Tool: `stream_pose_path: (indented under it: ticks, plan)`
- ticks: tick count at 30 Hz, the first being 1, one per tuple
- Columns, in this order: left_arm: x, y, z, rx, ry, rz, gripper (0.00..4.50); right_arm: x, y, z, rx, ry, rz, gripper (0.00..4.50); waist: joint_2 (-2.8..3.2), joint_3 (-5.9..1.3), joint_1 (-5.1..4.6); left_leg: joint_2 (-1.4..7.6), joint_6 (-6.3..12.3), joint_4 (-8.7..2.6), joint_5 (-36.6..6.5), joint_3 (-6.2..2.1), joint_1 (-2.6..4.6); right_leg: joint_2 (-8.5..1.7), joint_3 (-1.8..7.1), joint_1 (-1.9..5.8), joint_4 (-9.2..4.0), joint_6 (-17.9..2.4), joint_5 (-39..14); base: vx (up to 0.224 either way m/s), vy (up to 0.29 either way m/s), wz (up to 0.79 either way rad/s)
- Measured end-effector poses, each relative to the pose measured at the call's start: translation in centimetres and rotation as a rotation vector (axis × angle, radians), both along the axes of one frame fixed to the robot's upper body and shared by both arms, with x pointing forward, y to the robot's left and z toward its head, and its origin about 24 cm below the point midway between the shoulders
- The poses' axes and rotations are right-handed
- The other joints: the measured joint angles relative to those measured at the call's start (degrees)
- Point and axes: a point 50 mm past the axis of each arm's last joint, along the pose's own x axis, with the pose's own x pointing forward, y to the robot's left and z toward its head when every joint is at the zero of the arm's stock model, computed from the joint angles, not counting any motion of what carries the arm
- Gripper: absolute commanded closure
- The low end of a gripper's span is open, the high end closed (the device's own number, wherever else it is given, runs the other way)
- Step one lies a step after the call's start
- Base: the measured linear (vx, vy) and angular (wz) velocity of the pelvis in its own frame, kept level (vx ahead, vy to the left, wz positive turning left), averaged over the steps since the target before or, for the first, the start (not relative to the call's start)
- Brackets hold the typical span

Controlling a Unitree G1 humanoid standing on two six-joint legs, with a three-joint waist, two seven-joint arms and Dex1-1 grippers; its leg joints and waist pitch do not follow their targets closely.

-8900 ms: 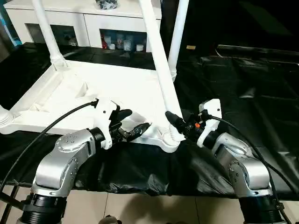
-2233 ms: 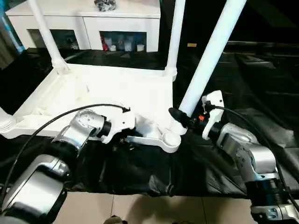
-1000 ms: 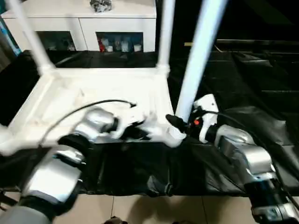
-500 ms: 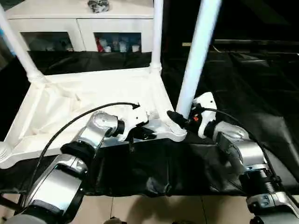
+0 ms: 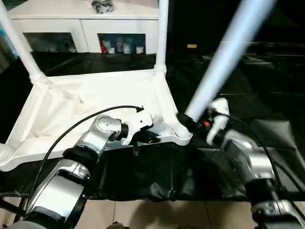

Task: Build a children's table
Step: Insert table leg to table base

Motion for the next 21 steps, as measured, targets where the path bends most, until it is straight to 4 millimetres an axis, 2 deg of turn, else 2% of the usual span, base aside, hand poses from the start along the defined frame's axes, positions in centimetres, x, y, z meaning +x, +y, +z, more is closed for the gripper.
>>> stream_pose_path:
  ticks: [6, 12, 21]
  plan:
    - [-0.1, 0.0, 0.0, 0.001, 0.001, -0.006, 4.50, -0.4, 0.5, 0.5, -0.114, -0.051, 0.049, 2.59, 0.01, -0.03, 0.03, 0.00, 0.00, -0.01, 0.0, 0.00, 0.02, 0.00, -0.01, 0.02, -0.01, 0.1, -0.1, 0.000, 0.000, 0.00]
    - [0.0, 0.4, 0.0, 0.012, 0.000, -0.007, 4.50, 0.1, 1.2, 1.2, -0.208, -0.061, 0.111, 2.61, -0.07, -0.07, -0.27, 0.00, 0.00, -0.01, 0.0, 0.00, 0.02, 0.00, -0.01, 0.01, -0.01, 0.2, -0.1, 0.000, 0.000, 0.00]
    - [-0.2, 0.6, 0.0, 0.027, 0.007, -0.048, 4.50, 0.1, 1.4, 1.2, -0.291, -0.051, 0.231, 2.61, -0.75, -0.49, -0.20, 0.02, 0.00, -0.16, 0.0, -0.02, 0.03, 0.03, -0.04, 0.02, -0.09, 0.0, -0.1, 0.000, 0.000, 0.00]
